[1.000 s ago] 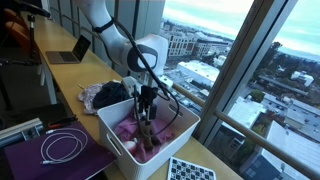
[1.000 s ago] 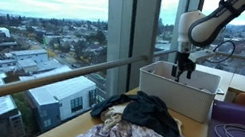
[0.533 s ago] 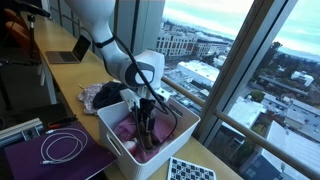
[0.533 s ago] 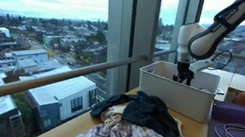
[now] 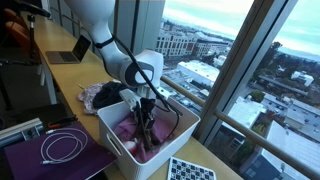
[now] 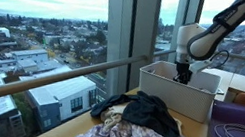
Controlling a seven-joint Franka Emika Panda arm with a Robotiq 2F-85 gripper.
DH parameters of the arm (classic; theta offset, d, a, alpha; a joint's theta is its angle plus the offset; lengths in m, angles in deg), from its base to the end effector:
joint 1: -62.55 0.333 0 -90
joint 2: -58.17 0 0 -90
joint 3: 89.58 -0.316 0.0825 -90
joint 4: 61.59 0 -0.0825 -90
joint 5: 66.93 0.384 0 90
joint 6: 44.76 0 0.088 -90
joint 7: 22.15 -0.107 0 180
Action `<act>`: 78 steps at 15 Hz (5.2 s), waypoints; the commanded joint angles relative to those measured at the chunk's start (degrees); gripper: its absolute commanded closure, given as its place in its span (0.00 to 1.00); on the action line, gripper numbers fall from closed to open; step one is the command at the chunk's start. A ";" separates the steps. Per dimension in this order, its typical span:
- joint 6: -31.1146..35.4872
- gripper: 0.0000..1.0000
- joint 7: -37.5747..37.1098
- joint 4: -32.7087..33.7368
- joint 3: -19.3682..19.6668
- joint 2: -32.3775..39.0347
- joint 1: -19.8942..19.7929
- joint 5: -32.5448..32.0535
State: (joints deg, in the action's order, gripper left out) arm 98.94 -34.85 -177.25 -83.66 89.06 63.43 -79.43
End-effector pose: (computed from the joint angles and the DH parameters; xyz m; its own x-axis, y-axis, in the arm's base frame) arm 0.5942 -0.0503 0.1771 0.9925 -0.1191 -0.0278 -0.1121 -0.9769 0.1818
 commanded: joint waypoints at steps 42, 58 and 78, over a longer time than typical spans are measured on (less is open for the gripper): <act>-28.70 0.05 -14.28 10.58 -18.56 -18.32 16.68 -8.88; -14.87 0.00 -3.73 9.12 -5.41 -13.85 1.95 -4.13; -4.59 0.00 -0.64 6.31 -1.31 10.05 -2.11 4.79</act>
State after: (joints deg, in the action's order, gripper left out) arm 93.72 -37.80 -172.21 -84.26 95.77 61.65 -77.88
